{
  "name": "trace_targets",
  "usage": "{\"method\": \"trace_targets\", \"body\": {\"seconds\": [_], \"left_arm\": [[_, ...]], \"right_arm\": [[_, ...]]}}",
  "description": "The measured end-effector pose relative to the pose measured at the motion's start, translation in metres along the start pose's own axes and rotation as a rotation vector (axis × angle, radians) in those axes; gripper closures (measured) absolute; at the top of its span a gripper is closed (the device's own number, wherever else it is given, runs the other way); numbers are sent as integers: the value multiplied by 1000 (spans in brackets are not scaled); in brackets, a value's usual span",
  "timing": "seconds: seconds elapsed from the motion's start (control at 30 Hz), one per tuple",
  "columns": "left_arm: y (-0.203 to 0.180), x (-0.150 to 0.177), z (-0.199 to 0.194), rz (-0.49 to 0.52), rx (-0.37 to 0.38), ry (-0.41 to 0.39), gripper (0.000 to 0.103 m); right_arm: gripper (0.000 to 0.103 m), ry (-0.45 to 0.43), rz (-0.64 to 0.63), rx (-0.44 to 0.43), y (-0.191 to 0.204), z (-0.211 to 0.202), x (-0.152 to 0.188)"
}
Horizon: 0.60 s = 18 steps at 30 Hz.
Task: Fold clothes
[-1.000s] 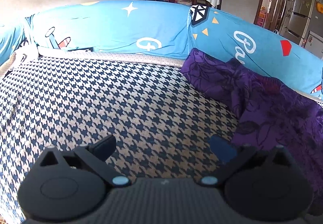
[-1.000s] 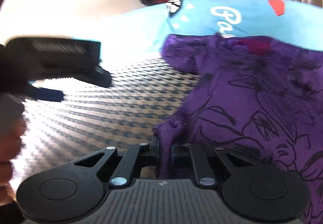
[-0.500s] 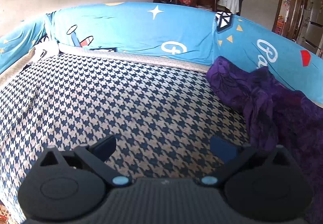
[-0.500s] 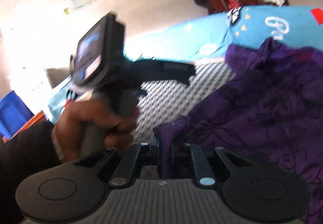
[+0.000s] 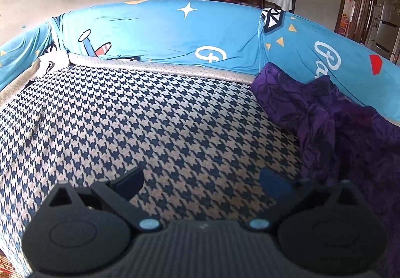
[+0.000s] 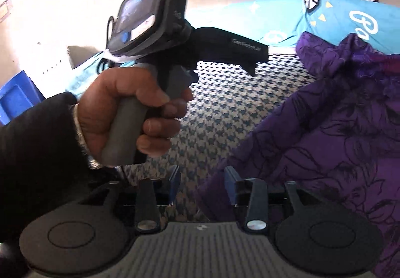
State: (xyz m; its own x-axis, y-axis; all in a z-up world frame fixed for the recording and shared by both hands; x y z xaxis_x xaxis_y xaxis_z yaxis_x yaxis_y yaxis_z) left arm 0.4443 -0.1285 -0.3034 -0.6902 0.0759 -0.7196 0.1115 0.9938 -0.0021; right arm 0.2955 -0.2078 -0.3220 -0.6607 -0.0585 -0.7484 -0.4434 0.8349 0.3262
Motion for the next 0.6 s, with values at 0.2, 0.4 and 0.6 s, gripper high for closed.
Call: {"method": "trace_targets", "body": {"seconds": [0.2, 0.4, 0.6], "left_arm": [[-4, -1, 4, 8, 7, 10, 0], [-11, -5, 13, 7, 34, 32, 0], [-16, -12, 23, 18, 43, 44, 0]], "right_arm": [[63, -36, 28, 33, -12, -9, -15], [62, -82, 85, 85, -40, -11, -36], [61, -115, 199, 132, -79, -6, -57]]}}
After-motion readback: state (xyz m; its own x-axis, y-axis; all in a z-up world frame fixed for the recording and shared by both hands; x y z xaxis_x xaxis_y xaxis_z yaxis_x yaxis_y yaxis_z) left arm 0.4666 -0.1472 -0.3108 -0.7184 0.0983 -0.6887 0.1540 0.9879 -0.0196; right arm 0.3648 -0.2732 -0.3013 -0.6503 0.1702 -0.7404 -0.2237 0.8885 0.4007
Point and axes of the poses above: each gripper's, at about its wrist camera, not at the fingertips, and z roughly the way its jaws point, y to its left, x to its underside, the point moved 5 cm from there along z, roughly the way its jaws point, and after that the axes turned 4 degrees about z, right-handed, at the moved point
